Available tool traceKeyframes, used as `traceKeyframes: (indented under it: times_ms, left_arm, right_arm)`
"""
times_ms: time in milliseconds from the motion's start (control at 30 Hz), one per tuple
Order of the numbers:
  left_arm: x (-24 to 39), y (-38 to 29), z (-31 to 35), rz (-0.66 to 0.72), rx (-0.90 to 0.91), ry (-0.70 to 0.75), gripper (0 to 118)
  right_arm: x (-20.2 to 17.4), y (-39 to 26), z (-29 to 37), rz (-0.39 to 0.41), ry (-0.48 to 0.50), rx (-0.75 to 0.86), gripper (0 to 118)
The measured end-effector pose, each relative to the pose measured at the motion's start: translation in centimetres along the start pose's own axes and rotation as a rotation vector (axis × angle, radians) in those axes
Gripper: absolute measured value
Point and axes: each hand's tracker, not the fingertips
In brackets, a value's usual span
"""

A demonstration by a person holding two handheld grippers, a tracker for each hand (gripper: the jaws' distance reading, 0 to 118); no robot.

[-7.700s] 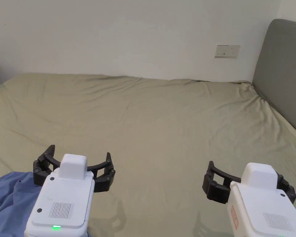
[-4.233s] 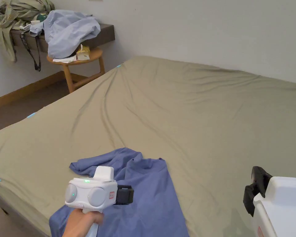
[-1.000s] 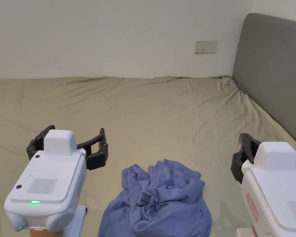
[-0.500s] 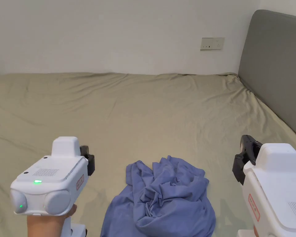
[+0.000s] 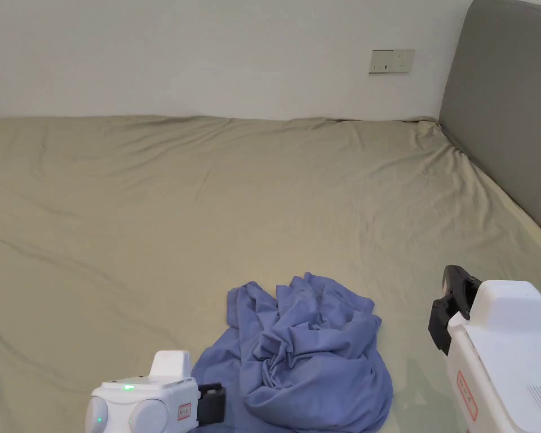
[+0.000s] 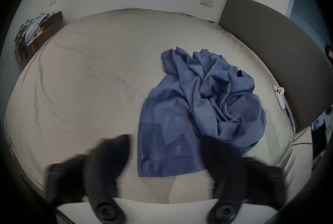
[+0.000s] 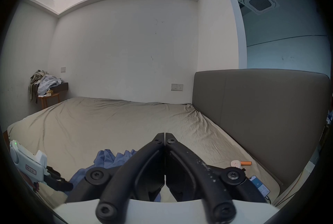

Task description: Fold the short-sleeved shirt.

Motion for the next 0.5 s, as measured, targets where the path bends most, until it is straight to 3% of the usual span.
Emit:
traceKeyframes:
  times_ms: [33, 67, 133, 200, 233, 267, 333, 367, 400, 500]
  left_arm:
    - [0.1, -0.1, -0.3, 0.007, -0.014, -0.001, 102]
    - [0.2, -0.2, -0.7, 0.021, -0.015, 0.006, 108]
    - [0.4, -0.5, -1.7, 0.035, -0.025, 0.015, 103]
    - [0.5, -0.8, -3.1, 0.034, -0.064, 0.026, 87]
    - [0.5, -1.1, -3.8, 0.032, -0.083, 0.023, 69]
    - [0.8, -1.5, -4.3, 0.022, -0.100, 0.029, 40]
    - [1.5, -2.3, -4.3, -0.050, -0.044, 0.158, 27]
    - [1.7, -2.2, -3.8, -0.042, -0.049, 0.098, 11]
    - [1.7, -2.1, -3.4, -0.036, -0.051, 0.087, 2]
    - [1.0, -1.7, -2.5, 0.025, -0.021, 0.007, 2]
  right_arm:
    - [0.1, -0.2, -0.1, -0.002, -0.001, -0.006, 1]
    - [0.2, -0.4, -0.3, -0.004, -0.001, -0.012, 1]
    - [0.4, -0.8, -0.7, -0.004, -0.003, -0.024, 1]
    - [0.6, -1.1, -0.9, -0.003, -0.006, -0.035, 1]
    - [0.7, -1.3, -1.2, -0.003, -0.005, -0.042, 1]
    - [0.8, -1.5, -1.5, -0.004, -0.005, -0.049, 1]
    - [1.1, -2.0, -2.1, -0.006, -0.003, -0.068, 2]
    - [1.3, -2.3, -2.5, -0.007, 0.000, -0.086, 2]
    - [1.5, -2.7, -3.1, -0.010, 0.000, -0.105, 2]
    - [2.0, -3.8, -5.8, -0.021, 0.002, -0.213, 9]
